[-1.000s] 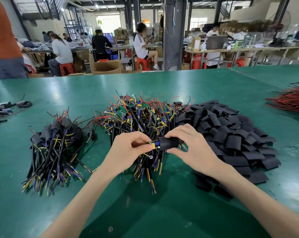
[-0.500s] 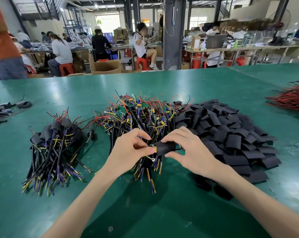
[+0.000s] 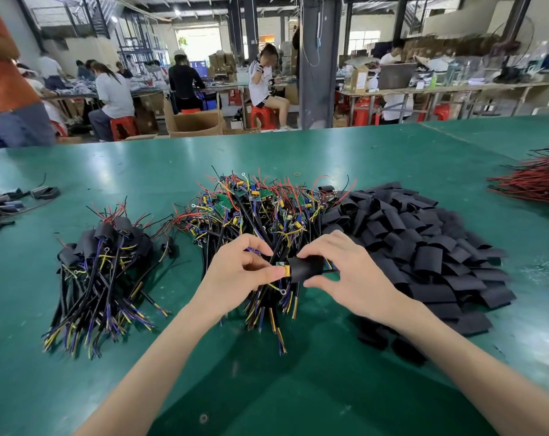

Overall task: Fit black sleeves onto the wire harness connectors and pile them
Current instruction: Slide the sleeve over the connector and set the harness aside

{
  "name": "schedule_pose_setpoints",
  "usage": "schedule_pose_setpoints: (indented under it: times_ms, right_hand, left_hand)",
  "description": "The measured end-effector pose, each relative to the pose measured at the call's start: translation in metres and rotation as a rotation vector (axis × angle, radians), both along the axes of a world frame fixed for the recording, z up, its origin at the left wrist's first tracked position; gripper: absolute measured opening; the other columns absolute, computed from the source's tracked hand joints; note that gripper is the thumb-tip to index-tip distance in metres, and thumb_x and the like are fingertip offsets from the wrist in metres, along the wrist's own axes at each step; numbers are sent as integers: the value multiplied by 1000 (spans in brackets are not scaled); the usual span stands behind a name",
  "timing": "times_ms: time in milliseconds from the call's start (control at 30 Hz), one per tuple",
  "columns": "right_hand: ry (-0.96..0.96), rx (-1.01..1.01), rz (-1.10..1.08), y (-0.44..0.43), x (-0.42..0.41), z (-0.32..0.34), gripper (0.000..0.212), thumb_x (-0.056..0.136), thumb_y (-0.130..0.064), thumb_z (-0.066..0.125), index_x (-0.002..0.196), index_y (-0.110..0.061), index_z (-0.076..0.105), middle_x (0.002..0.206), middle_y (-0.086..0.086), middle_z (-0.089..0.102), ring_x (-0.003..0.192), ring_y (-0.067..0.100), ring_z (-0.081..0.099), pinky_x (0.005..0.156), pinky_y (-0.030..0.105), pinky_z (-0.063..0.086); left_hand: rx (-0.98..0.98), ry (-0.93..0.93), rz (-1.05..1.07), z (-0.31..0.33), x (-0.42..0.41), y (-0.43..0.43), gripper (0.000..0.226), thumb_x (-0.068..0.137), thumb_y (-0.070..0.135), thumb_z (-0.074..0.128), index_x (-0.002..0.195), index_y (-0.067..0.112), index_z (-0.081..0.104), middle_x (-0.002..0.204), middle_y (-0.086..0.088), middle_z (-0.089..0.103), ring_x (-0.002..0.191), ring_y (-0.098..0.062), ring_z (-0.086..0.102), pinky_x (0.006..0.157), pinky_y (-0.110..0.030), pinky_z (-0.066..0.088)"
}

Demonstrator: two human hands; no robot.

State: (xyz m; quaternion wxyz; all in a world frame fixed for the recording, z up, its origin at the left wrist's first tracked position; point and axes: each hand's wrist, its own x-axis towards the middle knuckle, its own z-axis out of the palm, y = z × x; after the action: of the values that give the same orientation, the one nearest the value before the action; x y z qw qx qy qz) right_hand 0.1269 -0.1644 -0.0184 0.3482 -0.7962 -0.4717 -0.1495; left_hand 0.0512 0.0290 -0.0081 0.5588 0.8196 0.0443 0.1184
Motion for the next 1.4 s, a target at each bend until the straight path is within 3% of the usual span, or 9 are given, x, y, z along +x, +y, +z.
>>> schedule_pose_setpoints:
  times_ms: [100, 200, 367, 467, 767, 933, 1000, 1200, 1400]
  right_hand:
    - [-105, -27, 0, 1, 0, -2, 35, 70, -12, 79, 101, -9, 63, 99, -3, 62, 92, 18, 45, 84, 28, 38]
    - [-81, -40, 3, 2, 0, -3, 35, 71, -15, 79, 102, -10, 63, 100, -4, 62, 93, 14, 44, 85, 27, 38]
    - [295, -1, 9, -2, 3, 0, 37, 70, -16, 81, 104, -19, 68, 97, -12, 65, 92, 10, 56, 90, 29, 44]
    - [497, 39, 54, -4, 6, 1, 34, 70, -12, 80, 100, -21, 68, 94, -8, 70, 89, 7, 64, 90, 27, 49]
    - [544, 7, 75, -9, 10, 6, 39, 71, -12, 80, 92, -41, 65, 94, -17, 71, 86, -2, 65, 82, 11, 46]
    - [440, -9, 60, -9, 11, 2, 33, 70, -10, 79, 93, -30, 68, 90, -12, 70, 82, 9, 64, 80, 18, 48]
    - [334, -17, 41, -7, 8, 0, 34, 70, -11, 80, 100, -21, 70, 91, -17, 67, 83, 1, 61, 82, 15, 46]
    - [54, -41, -9, -2, 4, -3, 35, 75, -17, 76, 109, -16, 68, 107, -9, 66, 99, 7, 57, 93, 23, 42]
    - [-177, -58, -40, 0, 1, -5, 36, 76, -16, 76, 110, -11, 65, 110, -4, 66, 93, 21, 59, 87, 33, 46]
  left_hand:
    - [-51, 28, 3, 0, 0, 1, 26, 73, 11, 79, 87, 14, 58, 63, 2, 68, 46, -6, 46, 48, -13, 38]
    - [-19, -7, 10, 0, -1, 1, 24, 73, 11, 78, 86, 15, 58, 63, 3, 68, 48, -4, 48, 49, -12, 39]
    - [62, -80, -2, 0, -1, 0, 24, 75, 11, 78, 86, 18, 58, 65, 3, 70, 51, -2, 51, 55, -9, 37]
    - [67, -106, 0, 0, -1, -1, 25, 74, 10, 78, 85, 19, 58, 66, 3, 70, 53, -3, 53, 57, -9, 39]
    - [95, -156, -18, 3, -4, -4, 27, 73, 3, 78, 83, 20, 60, 68, -1, 71, 55, -3, 56, 59, -9, 40]
    - [144, -117, 2, 3, -3, -5, 23, 73, 8, 79, 81, 23, 64, 67, 10, 70, 60, 1, 60, 63, -9, 43]
    - [164, -97, 8, 2, -2, -4, 21, 73, 11, 79, 77, 26, 66, 68, 13, 70, 64, 3, 62, 65, -8, 43]
    - [170, -67, 47, 0, -1, -1, 14, 73, 17, 79, 75, 26, 69, 72, 9, 72, 68, 0, 64, 66, -9, 45]
    - [84, -74, 51, 2, -2, -3, 12, 74, 14, 78, 75, 23, 70, 71, 5, 72, 62, -2, 61, 60, -11, 44]
